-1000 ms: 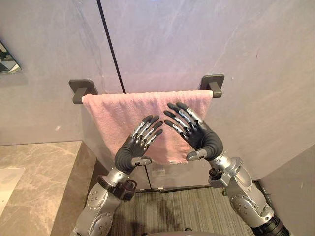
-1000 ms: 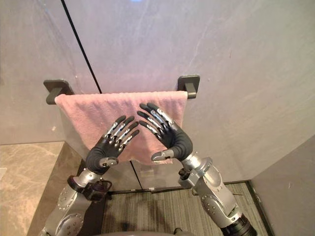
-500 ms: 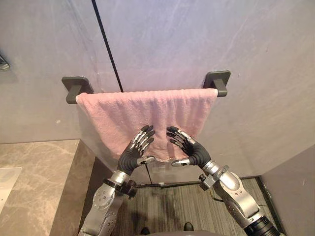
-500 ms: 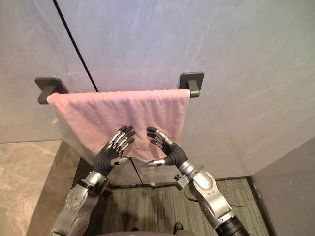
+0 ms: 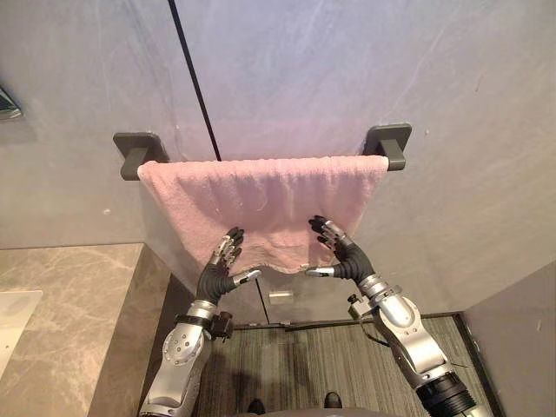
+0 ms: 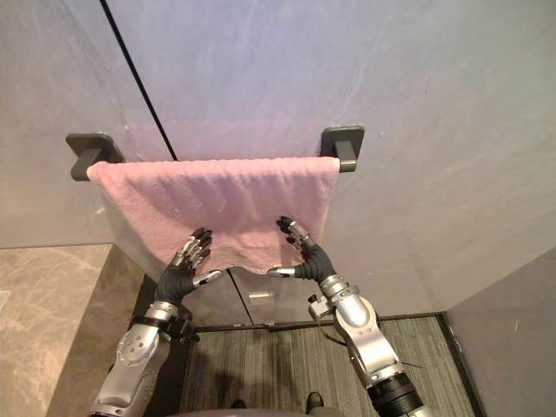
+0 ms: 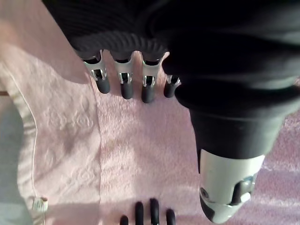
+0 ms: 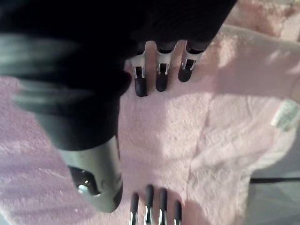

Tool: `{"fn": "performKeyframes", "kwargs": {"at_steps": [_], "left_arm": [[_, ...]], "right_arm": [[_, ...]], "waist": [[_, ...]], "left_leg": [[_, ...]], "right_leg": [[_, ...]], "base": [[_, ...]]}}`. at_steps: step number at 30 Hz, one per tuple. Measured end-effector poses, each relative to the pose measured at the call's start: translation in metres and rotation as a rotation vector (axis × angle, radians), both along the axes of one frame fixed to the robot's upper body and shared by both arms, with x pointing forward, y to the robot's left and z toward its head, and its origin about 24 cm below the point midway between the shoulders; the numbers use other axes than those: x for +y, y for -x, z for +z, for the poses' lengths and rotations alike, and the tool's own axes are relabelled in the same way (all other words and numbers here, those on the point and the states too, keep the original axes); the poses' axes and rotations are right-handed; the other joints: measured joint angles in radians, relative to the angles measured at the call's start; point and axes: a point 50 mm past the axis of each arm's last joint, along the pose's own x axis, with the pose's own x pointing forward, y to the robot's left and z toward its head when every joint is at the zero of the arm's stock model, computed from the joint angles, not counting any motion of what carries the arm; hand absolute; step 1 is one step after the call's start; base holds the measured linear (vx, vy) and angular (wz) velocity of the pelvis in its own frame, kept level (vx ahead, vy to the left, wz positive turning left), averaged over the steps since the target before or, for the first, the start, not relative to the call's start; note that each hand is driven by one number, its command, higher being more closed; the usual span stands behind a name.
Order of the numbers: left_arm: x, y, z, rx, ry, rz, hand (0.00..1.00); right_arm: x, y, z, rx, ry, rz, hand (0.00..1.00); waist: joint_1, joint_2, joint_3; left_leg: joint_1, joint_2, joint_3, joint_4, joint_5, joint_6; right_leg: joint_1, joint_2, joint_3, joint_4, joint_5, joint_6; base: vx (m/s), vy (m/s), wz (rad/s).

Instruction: Organize washtable

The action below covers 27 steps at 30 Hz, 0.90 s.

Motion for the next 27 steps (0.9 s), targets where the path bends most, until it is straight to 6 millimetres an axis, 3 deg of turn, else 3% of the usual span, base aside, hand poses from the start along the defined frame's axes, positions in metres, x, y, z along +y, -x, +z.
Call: {"fn": "performKeyframes", "kwargs": {"at_steps": [9,17,27], "left_arm": [[0.03,0.001,0.004,-0.028,0.037,0.2,0.0],[0.045,0.01,-0.001,-0.018,0.089,0.344,0.0],[0.046,0.027,-0.014,0.041,0.115,0.388,0.0]], "right_arm": [[-0.036,-0.007,0.009,-0.04,-0.066,-0.203,0.0],[-0.06,0.006,0.001,-0.011,-0.21,-0.371,0.0],[-0.075,0.026,0.001,-0.034,-0.291,-0.48,0.0]], "waist": [[0.002,-0.002,-0.001],[-0.001,-0.004,-0.002],[0.0,-0.015,-0.01]], "left_leg": [[0.009,-0.001,-0.001,-0.009,0.001,0.0],[0.024,-0.001,-0.006,-0.011,0.001,0.0],[0.028,-0.001,-0.017,-0.011,0.001,-0.001]], "right_leg": [[0.004,-0.001,-0.003,0.0,0.0,0.0],[0.021,-0.001,-0.011,-0.002,0.0,0.001],[0.03,-0.002,-0.02,-0.003,0.0,0.001]], "base": [[0.0,0.0,0.0],[-0.01,-0.002,0.01],[-0.01,-0.004,0.02]]}}
